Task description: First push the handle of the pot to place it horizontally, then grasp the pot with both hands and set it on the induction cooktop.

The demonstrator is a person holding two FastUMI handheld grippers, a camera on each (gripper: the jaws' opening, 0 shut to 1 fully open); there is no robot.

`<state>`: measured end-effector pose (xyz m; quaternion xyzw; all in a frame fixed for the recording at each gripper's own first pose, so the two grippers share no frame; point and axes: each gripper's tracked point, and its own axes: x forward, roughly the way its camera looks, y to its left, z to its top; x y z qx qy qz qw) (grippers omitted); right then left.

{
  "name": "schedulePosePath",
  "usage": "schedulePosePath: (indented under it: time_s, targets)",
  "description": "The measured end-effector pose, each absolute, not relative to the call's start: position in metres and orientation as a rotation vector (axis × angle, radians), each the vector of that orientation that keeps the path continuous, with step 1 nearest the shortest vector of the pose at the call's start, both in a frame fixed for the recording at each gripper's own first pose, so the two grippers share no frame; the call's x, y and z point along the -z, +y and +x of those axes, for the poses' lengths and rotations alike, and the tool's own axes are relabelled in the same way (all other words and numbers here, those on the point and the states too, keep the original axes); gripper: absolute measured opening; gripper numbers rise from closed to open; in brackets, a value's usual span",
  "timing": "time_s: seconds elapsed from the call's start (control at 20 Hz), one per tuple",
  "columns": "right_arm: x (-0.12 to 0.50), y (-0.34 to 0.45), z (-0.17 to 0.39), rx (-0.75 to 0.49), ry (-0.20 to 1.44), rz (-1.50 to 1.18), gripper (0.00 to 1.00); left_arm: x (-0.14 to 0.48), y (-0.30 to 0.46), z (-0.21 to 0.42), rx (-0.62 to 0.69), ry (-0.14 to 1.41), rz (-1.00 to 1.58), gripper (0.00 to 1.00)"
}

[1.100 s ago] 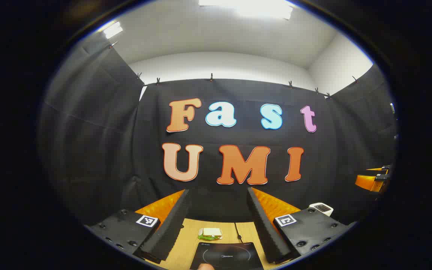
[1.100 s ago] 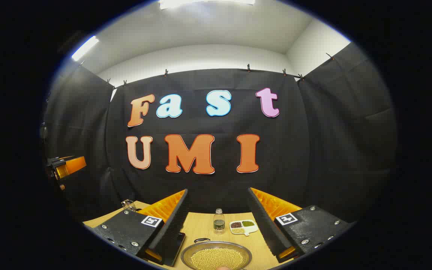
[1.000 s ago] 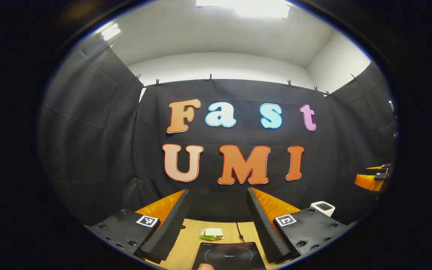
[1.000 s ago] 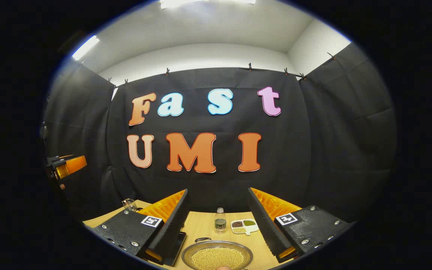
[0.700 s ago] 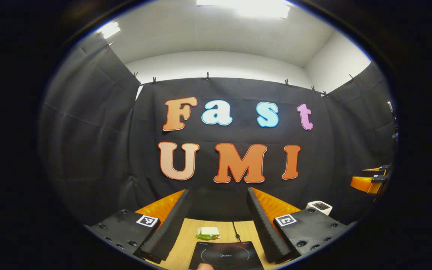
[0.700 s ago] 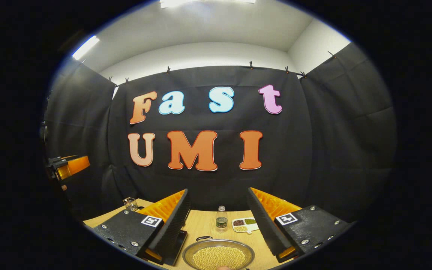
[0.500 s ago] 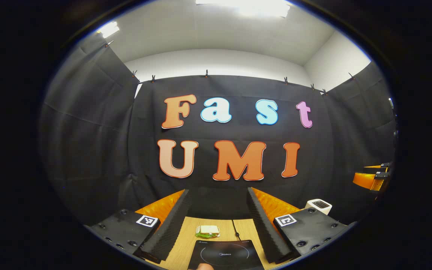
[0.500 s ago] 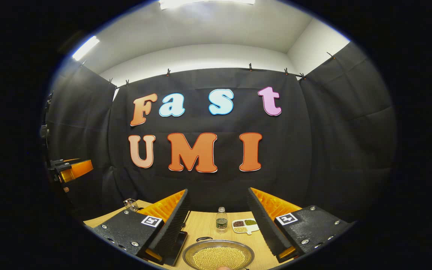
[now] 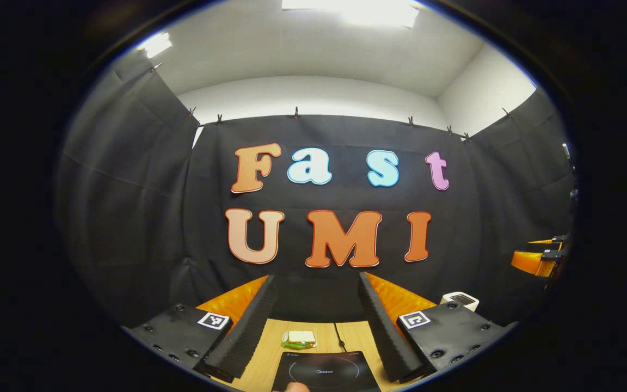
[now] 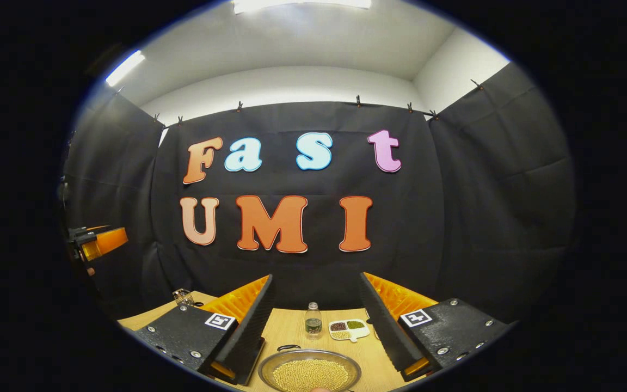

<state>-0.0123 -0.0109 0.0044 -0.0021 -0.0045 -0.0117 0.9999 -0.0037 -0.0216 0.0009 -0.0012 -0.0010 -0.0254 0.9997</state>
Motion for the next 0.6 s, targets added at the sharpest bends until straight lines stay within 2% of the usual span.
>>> schedulePosePath:
  time_s: [0.35, 0.5, 0.55, 0.6]
  targets:
    - [-0.0048, -0.011, -0.0137, 0.03, -0.015, -0.018, 0.94, -0.0035, -0.0216, -0.0093, 0.049, -0.005, 0.004, 0.98]
    - [-0.0047, -0.0127, -0.0145, 0.028, -0.008, -0.03, 0.91, -0.0045, -0.0212, -0.0104, 0.049, -0.007, 0.009, 0.98]
    - [-0.0047, -0.0119, -0.0151, 0.021, -0.005, -0.034, 0.94, -0.0048, -0.0214, -0.0105, 0.049, -0.008, 0.007, 0.98]
    - [-0.0021, -0.0109, -0.0158, 0.015, -0.001, -0.036, 0.84, -0.0043, -0.0212, -0.0106, 0.05, -0.008, 0.006, 0.98]
